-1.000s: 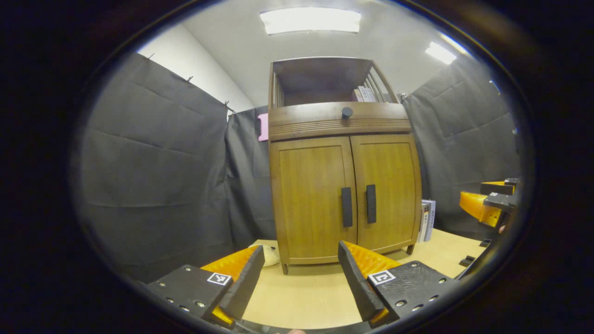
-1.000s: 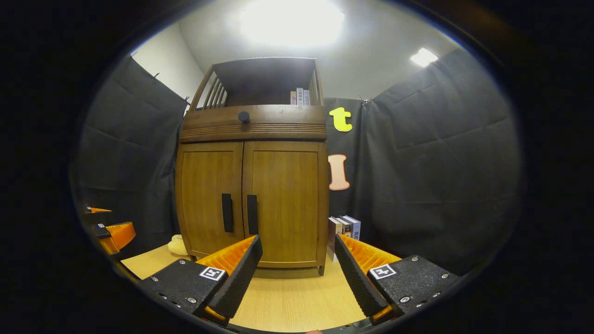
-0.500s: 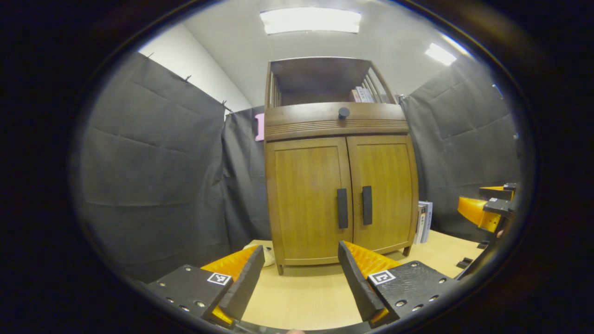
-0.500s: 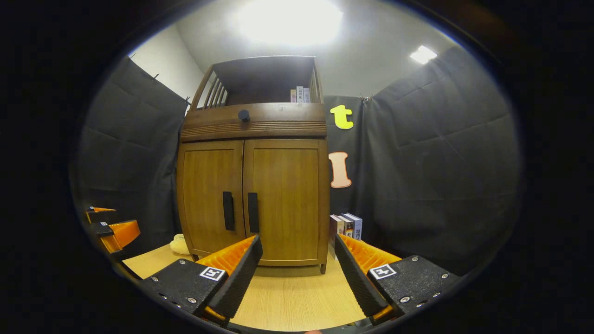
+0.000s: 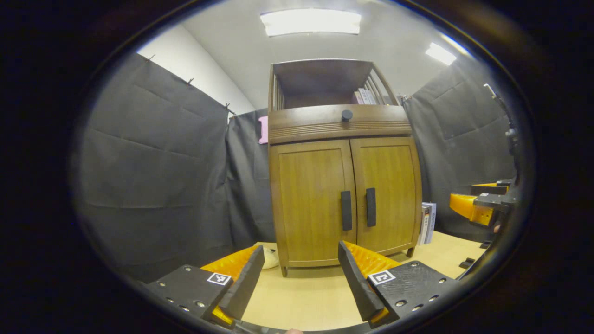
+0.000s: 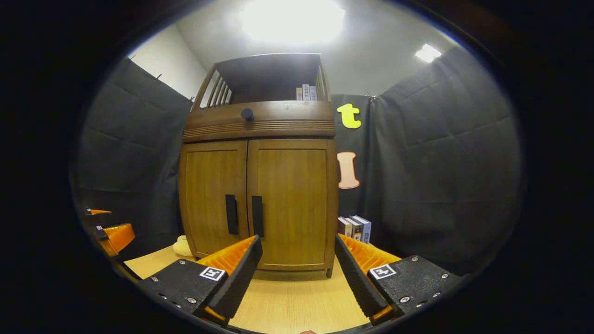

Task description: Open the right door of the double-door shoe cabinet with the right hand, and open the left door with the left hand.

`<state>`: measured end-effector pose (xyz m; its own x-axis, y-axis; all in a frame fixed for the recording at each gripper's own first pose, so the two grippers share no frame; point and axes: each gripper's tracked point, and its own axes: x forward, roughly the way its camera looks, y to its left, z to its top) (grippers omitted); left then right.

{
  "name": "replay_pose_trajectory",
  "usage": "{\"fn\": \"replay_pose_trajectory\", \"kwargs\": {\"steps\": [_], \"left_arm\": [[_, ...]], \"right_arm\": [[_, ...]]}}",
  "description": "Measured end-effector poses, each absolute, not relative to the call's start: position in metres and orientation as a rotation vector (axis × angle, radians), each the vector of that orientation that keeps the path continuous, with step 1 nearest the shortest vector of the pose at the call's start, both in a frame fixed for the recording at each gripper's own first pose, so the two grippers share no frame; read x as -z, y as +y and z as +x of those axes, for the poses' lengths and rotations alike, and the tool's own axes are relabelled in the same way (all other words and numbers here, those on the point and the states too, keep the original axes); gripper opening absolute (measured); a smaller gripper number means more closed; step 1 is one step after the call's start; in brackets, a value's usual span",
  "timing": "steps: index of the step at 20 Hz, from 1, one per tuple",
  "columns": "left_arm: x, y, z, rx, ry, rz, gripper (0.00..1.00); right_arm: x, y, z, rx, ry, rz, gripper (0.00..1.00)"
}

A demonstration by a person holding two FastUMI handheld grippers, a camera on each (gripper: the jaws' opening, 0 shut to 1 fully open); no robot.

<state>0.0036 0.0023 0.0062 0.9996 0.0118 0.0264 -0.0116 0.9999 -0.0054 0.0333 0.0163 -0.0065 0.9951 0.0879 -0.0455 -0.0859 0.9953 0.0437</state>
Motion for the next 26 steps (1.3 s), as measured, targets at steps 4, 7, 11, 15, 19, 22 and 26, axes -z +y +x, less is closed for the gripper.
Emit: {"fn": "replay_pose_trajectory", "kwargs": {"steps": [4,7,11,15,19,22,26], "left_arm": [[-0.007,0.010,-0.001,-0.039,-0.028,0.000,0.90],[-0.008,0.018,-0.003,-0.065,-0.029,0.012,0.90],[-0.006,0.026,-0.010,-0.105,-0.019,0.011,0.86],[-0.005,0.035,-0.016,-0.154,-0.009,0.019,0.86],[-0.006,0.045,-0.019,-0.207,-0.005,0.024,0.86],[-0.006,0.052,-0.021,-0.243,0.004,0.027,0.86],[-0.002,0.065,-0.028,-0.280,0.013,0.019,0.91]], "right_arm": [[-0.001,0.028,0.057,-0.120,0.040,0.067,0.97],[-0.005,0.036,0.077,-0.136,0.027,0.075,0.96],[-0.012,0.048,0.103,-0.152,0.015,0.083,0.97],[-0.014,0.065,0.131,-0.178,0.011,0.089,0.96],[-0.010,0.080,0.166,-0.191,0.017,0.099,0.97],[-0.005,0.090,0.191,-0.188,0.023,0.111,0.96],[0.002,0.109,0.216,-0.200,0.038,0.092,0.96]]}}
